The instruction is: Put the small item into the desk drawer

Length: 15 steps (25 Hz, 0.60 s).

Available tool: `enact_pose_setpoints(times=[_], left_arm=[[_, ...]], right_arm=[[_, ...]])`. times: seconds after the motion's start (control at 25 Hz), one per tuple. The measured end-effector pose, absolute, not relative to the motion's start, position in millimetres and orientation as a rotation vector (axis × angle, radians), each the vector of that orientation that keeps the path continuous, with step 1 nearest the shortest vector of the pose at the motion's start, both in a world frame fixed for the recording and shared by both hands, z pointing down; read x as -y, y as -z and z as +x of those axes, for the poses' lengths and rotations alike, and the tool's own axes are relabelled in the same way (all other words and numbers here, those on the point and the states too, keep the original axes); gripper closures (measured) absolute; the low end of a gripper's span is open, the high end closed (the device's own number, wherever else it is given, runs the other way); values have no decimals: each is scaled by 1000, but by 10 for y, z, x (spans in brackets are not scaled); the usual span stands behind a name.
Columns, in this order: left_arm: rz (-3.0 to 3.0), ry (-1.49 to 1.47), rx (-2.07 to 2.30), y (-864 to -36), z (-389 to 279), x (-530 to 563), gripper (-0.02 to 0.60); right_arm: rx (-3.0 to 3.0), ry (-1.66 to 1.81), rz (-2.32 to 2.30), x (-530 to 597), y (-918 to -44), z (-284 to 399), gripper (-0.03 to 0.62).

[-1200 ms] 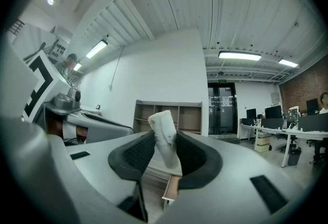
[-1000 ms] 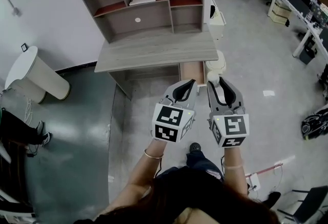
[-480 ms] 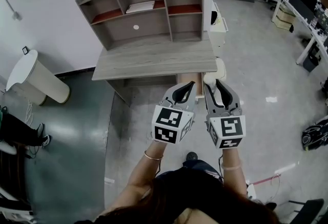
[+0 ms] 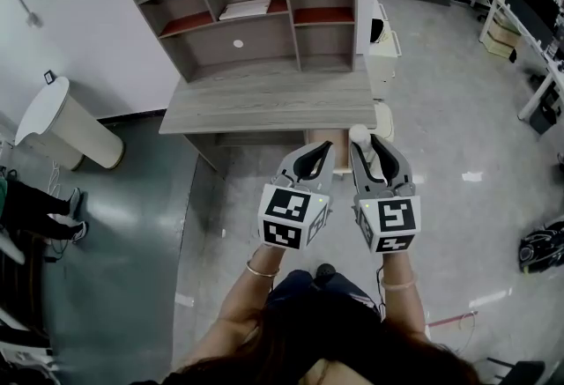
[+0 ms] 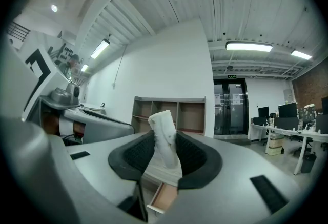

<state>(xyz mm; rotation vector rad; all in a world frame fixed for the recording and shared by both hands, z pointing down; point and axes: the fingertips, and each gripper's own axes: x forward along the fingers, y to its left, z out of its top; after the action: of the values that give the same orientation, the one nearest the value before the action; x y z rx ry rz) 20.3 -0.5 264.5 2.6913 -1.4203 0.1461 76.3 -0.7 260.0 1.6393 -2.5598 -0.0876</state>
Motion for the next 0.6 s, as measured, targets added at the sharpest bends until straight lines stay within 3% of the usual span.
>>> enact_pose_setpoints(times=[0.6], left_arm=[[2654, -151, 1414, -2853, 51, 429, 566]], right_arm=[[2532, 104, 1612, 496, -2740, 620, 467]])
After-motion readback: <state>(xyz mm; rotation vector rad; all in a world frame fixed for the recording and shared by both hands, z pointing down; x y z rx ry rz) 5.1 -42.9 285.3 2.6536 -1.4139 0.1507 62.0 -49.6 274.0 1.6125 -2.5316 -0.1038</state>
